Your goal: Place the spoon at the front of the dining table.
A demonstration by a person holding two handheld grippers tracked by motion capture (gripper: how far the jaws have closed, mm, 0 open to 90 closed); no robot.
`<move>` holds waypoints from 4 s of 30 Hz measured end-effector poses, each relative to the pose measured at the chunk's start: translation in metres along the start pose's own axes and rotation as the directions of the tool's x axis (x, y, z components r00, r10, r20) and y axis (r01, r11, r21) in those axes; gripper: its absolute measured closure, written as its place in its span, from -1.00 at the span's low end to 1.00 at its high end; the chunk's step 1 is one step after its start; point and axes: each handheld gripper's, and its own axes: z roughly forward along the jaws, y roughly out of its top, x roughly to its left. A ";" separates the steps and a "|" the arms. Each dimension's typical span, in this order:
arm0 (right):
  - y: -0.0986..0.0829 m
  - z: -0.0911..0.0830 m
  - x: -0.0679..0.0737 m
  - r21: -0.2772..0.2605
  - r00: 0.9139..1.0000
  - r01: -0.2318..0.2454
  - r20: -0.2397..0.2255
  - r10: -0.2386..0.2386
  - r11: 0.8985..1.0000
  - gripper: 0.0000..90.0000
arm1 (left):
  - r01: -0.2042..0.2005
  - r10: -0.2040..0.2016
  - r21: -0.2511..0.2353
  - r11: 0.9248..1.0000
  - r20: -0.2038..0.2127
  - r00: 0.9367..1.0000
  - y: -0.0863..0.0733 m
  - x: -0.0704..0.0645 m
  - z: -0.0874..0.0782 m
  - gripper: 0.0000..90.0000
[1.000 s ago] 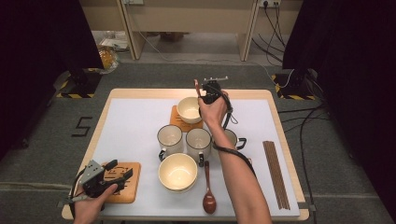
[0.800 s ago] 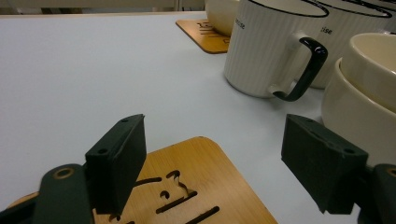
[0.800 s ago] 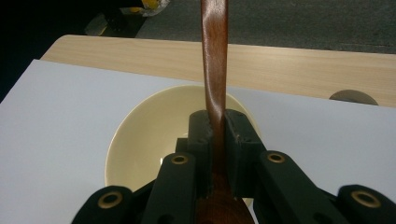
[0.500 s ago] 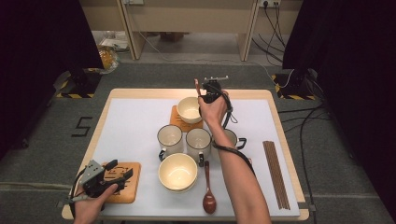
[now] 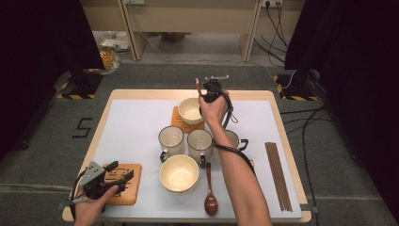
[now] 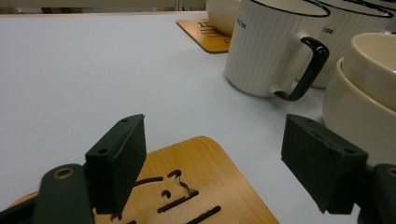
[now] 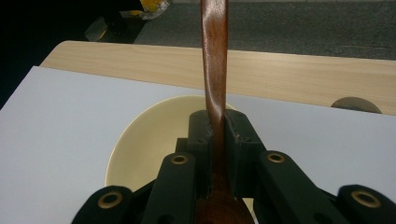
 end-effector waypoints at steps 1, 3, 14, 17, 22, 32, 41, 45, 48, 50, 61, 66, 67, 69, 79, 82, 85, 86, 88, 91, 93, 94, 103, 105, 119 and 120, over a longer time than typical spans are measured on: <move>0.000 0.000 0.000 -0.001 1.000 0.002 0.000 -0.002 1.000 0.81 | -0.001 0.001 0.000 1.000 0.000 1.000 0.000 0.000 0.000 -0.52; 0.000 0.001 0.000 0.001 1.000 0.001 0.002 -0.001 1.000 0.81 | -0.001 0.001 0.000 1.000 0.001 1.000 0.000 0.000 0.000 -0.52; 0.003 0.004 0.002 0.001 1.000 0.000 -0.001 0.000 1.000 0.81 | -0.001 0.001 0.001 1.000 0.002 1.000 0.000 0.000 0.000 -0.52; 0.003 0.006 0.003 0.001 1.000 0.002 0.000 -0.002 1.000 0.81 | -0.001 0.001 0.001 1.000 0.002 1.000 0.000 0.000 0.000 -0.52; 0.003 0.008 0.003 0.004 1.000 -0.002 -0.001 0.002 1.000 0.81 | -0.003 0.003 0.003 1.000 0.005 1.000 0.000 0.000 0.001 -0.52; 0.005 0.011 0.005 0.004 1.000 -0.006 -0.001 0.006 1.000 0.81 | -0.006 0.006 0.005 1.000 0.008 1.000 0.000 0.000 0.002 -0.52; 0.004 0.014 0.005 0.010 1.000 -0.004 0.006 0.003 1.000 0.81 | -0.005 0.005 0.005 1.000 0.007 1.000 0.000 0.000 0.002 -0.52; 0.004 0.014 0.005 0.010 1.000 -0.006 0.007 0.006 1.000 0.81 | -0.007 0.007 0.006 1.000 0.008 1.000 -0.001 0.000 0.002 -0.52; 0.005 0.015 0.004 0.012 1.000 -0.011 0.008 0.011 1.000 0.81 | -0.006 0.006 0.006 1.000 0.007 1.000 0.000 0.000 0.002 -0.52; 0.005 0.015 0.004 0.014 1.000 -0.013 0.008 0.012 1.000 0.81 | -0.004 0.004 0.006 1.000 0.007 1.000 -0.001 0.000 0.002 -0.52; 0.007 0.017 0.006 0.012 1.000 -0.008 0.006 0.008 1.000 0.81 | -0.006 0.006 0.004 1.000 0.007 1.000 0.000 0.000 0.001 -0.52; 0.008 0.018 0.007 0.011 1.000 -0.006 0.007 0.006 1.000 0.81 | -0.005 0.005 0.004 1.000 0.007 1.000 0.000 0.001 0.001 -0.52; 0.008 0.018 0.007 0.010 1.000 -0.007 0.007 0.006 1.000 0.81 | -0.005 0.005 0.003 1.000 0.007 1.000 0.000 0.001 0.001 -0.52; 0.008 0.019 0.006 0.012 1.000 -0.009 0.007 0.009 1.000 0.81 | -0.005 0.005 0.004 1.000 0.007 1.000 -0.001 0.001 0.001 -0.52; 0.007 0.022 0.006 0.015 1.000 -0.015 0.006 0.015 1.000 0.81 | -0.004 0.004 0.006 1.000 0.007 1.000 -0.001 0.001 0.002 -0.52; 0.008 0.022 0.007 0.018 1.000 -0.017 0.006 0.017 1.000 0.81 | -0.005 0.005 0.006 1.000 0.007 1.000 -0.001 0.001 0.002 -0.52; 0.008 0.022 0.007 0.015 1.000 -0.015 0.005 0.015 1.000 0.81 | -0.004 0.004 0.006 1.000 0.007 1.000 -0.001 0.001 0.002 -0.52; 0.009 0.022 0.007 0.016 1.000 -0.015 0.006 0.015 1.000 0.81 | -0.004 0.004 0.006 1.000 0.007 1.000 -0.001 0.000 0.002 -0.52; 0.009 0.023 0.007 0.013 1.000 -0.011 0.006 0.011 1.000 0.81 | -0.005 0.004 0.006 1.000 0.008 1.000 -0.001 0.000 0.002 -0.52; 0.009 0.023 0.008 0.015 1.000 -0.015 0.007 0.015 1.000 0.81 | -0.004 0.004 0.006 1.000 0.009 1.000 -0.001 0.000 0.002 -0.52; 0.009 0.024 0.007 0.015 1.000 -0.013 0.005 0.013 1.000 0.81 | -0.004 0.004 0.006 1.000 0.008 1.000 -0.001 0.001 0.002 -0.52; 0.009 0.024 0.008 0.015 1.000 -0.015 0.005 0.015 1.000 0.81 | -0.004 0.004 0.006 1.000 0.008 1.000 -0.001 0.001 0.002 -0.52; 0.009 0.026 0.009 0.017 1.000 -0.014 0.003 0.014 1.000 0.81 | -0.004 0.004 0.006 1.000 0.008 1.000 -0.001 0.000 0.002 -0.52; 0.009 0.026 0.009 0.018 1.000 -0.015 0.002 0.015 1.000 0.81 | -0.004 0.004 0.005 1.000 0.008 1.000 -0.001 0.000 0.001 -0.52; 0.009 0.030 0.011 0.019 1.000 -0.012 0.003 0.012 1.000 0.81 | -0.005 0.005 0.008 1.000 0.008 1.000 -0.001 0.001 0.001 -0.52; 0.009 0.030 0.011 0.019 1.000 -0.012 0.003 0.012 1.000 0.81 | -0.005 0.004 0.008 1.000 0.008 1.000 -0.001 0.001 0.001 -0.52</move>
